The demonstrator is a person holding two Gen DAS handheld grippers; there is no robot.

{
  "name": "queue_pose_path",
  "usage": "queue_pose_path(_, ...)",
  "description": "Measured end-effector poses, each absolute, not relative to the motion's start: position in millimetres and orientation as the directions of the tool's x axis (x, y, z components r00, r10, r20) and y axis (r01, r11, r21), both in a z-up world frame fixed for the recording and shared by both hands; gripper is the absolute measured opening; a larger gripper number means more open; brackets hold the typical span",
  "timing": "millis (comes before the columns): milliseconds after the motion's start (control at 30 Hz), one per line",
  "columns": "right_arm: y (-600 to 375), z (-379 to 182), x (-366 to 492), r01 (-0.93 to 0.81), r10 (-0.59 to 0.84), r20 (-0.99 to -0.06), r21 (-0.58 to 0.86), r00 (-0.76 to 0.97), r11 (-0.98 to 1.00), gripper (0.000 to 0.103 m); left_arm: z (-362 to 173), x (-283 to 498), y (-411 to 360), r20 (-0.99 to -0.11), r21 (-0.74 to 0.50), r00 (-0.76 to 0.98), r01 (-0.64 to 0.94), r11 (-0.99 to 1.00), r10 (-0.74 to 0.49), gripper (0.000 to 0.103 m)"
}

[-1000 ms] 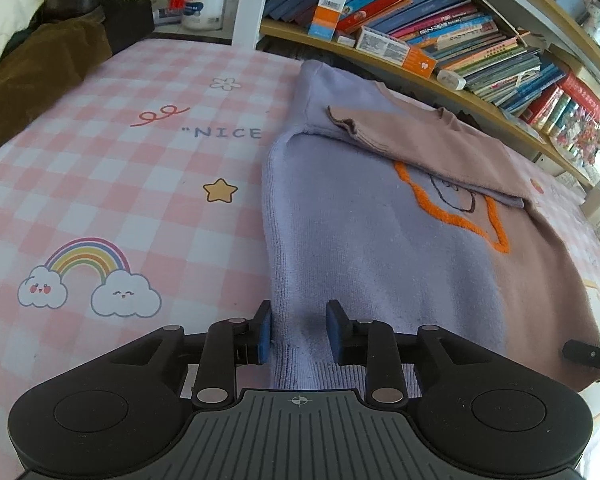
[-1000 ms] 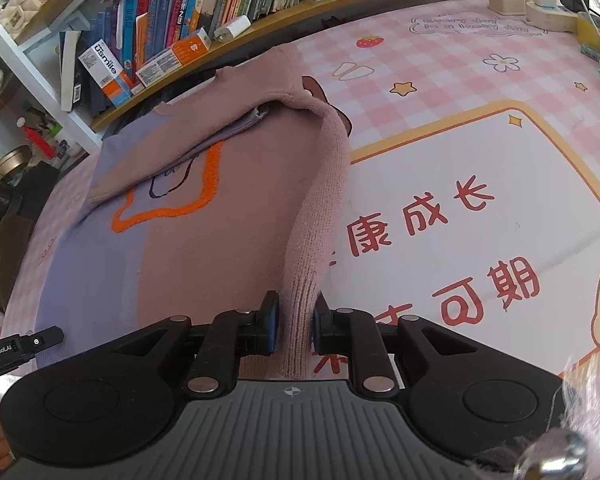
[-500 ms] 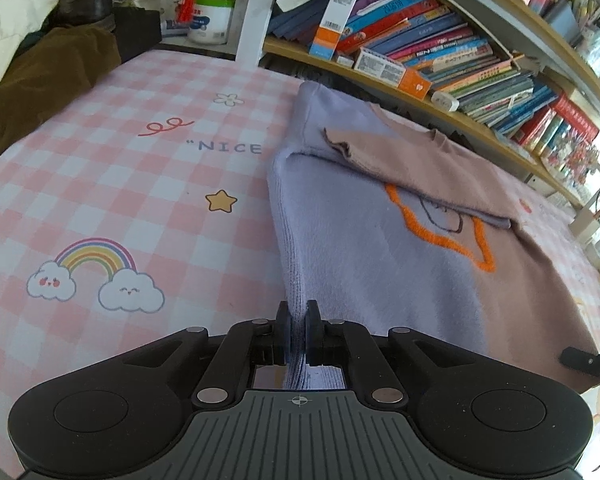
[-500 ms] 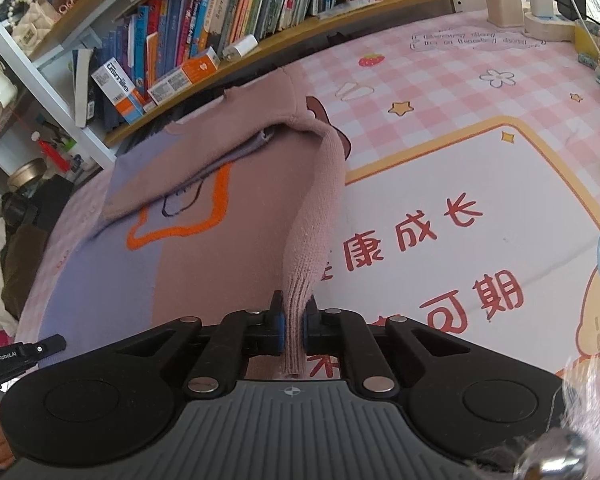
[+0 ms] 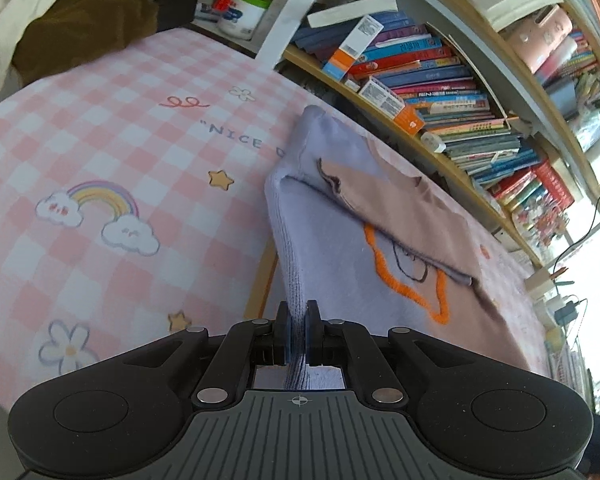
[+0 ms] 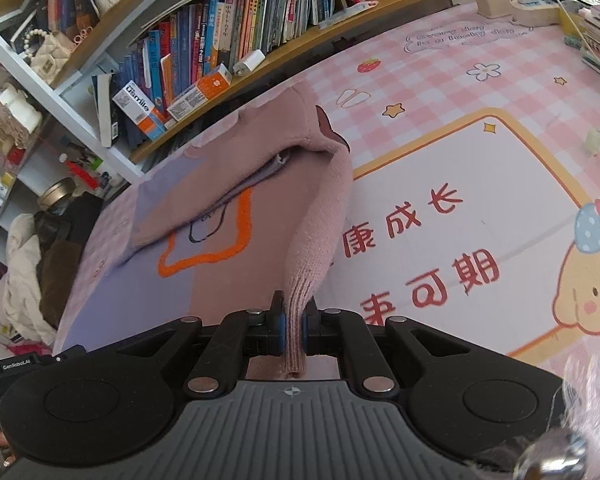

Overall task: Fold clothes
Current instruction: 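Hold both side edges and fold them inward over the sweater back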

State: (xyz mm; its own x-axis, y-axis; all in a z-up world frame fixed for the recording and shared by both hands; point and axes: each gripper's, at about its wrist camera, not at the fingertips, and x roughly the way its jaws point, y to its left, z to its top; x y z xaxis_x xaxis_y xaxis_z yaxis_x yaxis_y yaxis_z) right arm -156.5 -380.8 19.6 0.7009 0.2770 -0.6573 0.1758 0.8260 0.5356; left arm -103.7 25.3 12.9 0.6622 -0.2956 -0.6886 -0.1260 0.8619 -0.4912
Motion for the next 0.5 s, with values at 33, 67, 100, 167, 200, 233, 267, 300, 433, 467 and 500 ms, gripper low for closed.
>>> queue_pose_path(33,-382,20,-160,0.172,0.283,-0.657,0.539,0.699,0.825,0.007,13,-108,25,-0.689,-0.494,0.662,-0.130,0.860,-0.295,0.005)
queue_pose_path(67,-383,20,-165,0.170,0.290,-0.658,0.542,0.695,0.823,0.007,14,-112,24,-0.689,-0.496,0.662,-0.135,0.858,-0.295,0.005)
queue_pose_path(100,-384,20,-170,0.168,0.296,-0.658,0.546,0.692,0.821,0.007,14,-117,23,-0.690,-0.498,0.661,-0.139,0.856,-0.294,0.005)
queue_pose_path(167,-386,19,-179,0.165,0.308,-0.661,0.552,0.684,0.817,0.007,14,-126,23,-0.693,-0.500,0.659,-0.146,0.854,-0.293,0.005)
queue_pose_path(200,-388,19,-183,0.165,0.313,-0.663,0.555,0.680,0.816,0.007,14,-131,23,-0.694,-0.500,0.658,-0.149,0.853,-0.292,0.005)
queue_pose_path(233,-389,18,-188,0.164,0.319,-0.665,0.557,0.675,0.814,0.007,14,-136,23,-0.696,-0.500,0.657,-0.153,0.852,-0.290,0.005)
queue_pose_path(267,-390,17,-193,0.163,0.324,-0.669,0.558,0.669,0.814,0.007,14,-141,23,-0.698,-0.501,0.656,-0.157,0.851,-0.289,0.005)
queue_pose_path(300,-390,16,-198,0.162,0.330,-0.673,0.559,0.662,0.813,0.007,13,-146,23,-0.699,-0.500,0.654,-0.162,0.851,-0.287,0.005)
queue_pose_path(433,-392,12,-219,0.159,0.361,-0.693,0.565,0.624,0.810,0.006,10,-168,25,-0.716,-0.495,0.639,-0.182,0.850,-0.280,0.005)
queue_pose_path(467,-393,10,-225,0.159,0.369,-0.698,0.567,0.614,0.808,0.006,9,-173,26,-0.721,-0.494,0.632,-0.184,0.850,-0.282,0.005)
queue_pose_path(500,-394,9,-230,0.160,0.376,-0.703,0.569,0.604,0.806,0.006,8,-178,27,-0.727,-0.492,0.625,-0.187,0.850,-0.284,0.005)
